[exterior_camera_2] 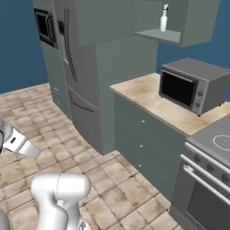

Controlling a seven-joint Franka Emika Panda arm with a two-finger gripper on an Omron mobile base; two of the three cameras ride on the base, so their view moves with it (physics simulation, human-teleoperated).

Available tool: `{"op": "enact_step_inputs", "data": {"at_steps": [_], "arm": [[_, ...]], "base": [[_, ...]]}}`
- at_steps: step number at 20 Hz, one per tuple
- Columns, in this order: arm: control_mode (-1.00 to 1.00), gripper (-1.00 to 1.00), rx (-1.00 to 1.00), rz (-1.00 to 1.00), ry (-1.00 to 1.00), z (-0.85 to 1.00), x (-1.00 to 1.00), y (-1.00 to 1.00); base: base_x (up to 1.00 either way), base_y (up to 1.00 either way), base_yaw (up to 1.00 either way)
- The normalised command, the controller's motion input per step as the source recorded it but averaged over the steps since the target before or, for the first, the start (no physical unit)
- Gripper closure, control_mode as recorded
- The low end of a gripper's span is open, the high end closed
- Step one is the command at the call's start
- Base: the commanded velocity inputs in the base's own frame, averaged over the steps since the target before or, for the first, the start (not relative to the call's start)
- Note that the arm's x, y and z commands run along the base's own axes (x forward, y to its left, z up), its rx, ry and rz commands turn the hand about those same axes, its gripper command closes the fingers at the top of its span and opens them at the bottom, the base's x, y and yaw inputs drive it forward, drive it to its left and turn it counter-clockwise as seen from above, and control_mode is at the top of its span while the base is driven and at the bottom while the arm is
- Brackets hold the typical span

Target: Move the cutting board and knife to the sink. Then move spray from the cabinet to the counter.

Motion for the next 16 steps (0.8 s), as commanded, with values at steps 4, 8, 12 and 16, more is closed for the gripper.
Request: {"op": "enact_step_inputs", "data": {"at_steps": [4,8,12,16], "arm": [[1.00,1.00,0.00,0.00,0.00,0.00,0.00,0.00],[1.00,1.00,0.00,0.00,0.00,0.00,0.00,0.00],[1.00,1.00,0.00,0.00,0.00,0.00,0.00,0.00],[1.00,1.00,0.00,0.00,0.00,0.00,0.00,0.00]], "base": [[0.78,-0.18,0.00],[0.80,-0.16,0.00],[0.77,-0.09,-0.07],[0.59,0.03,-0.37]]}}
